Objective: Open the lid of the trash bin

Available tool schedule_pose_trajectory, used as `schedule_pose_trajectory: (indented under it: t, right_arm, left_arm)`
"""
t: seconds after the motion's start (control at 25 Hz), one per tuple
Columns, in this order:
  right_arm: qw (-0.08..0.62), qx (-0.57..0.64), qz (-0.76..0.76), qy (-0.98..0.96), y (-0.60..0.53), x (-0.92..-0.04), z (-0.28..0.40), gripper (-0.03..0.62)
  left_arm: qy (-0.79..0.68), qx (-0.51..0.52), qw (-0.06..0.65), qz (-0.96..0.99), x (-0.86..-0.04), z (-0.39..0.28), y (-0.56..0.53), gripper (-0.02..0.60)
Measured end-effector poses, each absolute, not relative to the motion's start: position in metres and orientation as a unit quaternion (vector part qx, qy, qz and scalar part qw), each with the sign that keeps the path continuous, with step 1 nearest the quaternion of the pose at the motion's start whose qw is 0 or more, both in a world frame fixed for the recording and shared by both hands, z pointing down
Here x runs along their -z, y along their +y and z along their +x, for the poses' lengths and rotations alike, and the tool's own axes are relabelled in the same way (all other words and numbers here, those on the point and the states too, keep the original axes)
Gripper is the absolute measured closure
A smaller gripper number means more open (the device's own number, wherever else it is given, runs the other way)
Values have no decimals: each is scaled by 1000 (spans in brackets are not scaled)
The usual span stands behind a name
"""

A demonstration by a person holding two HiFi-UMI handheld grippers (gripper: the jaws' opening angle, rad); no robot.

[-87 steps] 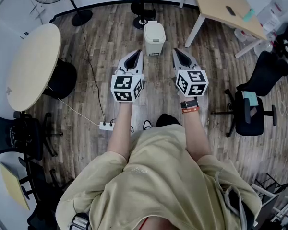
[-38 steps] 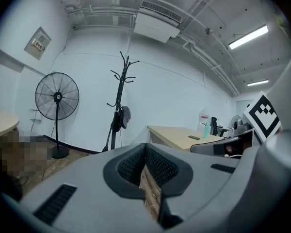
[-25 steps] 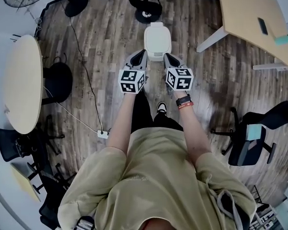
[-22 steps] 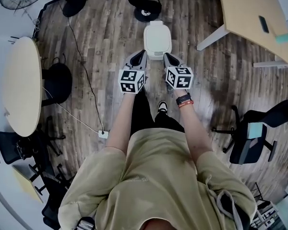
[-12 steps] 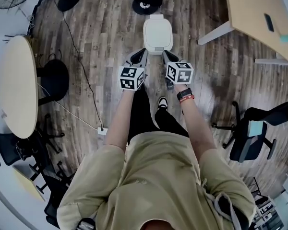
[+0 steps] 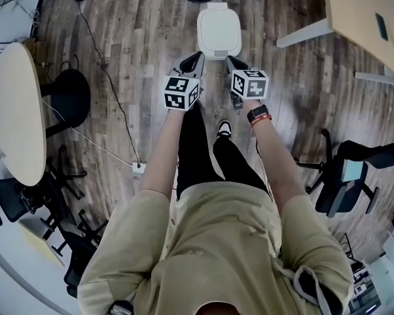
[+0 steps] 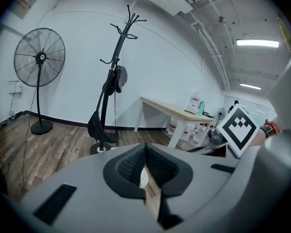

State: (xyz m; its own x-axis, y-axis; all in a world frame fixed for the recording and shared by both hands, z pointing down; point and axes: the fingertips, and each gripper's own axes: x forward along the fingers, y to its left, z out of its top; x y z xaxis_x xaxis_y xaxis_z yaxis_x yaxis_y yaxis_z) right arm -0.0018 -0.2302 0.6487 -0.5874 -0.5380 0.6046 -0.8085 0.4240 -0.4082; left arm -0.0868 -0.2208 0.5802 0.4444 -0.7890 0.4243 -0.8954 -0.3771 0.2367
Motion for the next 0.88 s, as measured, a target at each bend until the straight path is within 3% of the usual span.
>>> schedule_pose_trajectory:
  t: [0.88]
  right_arm:
    - [254, -407, 402, -780, -269, -817, -9, 594]
  left_arm:
    - [-465, -162, 247, 835, -717, -84, -277, 558]
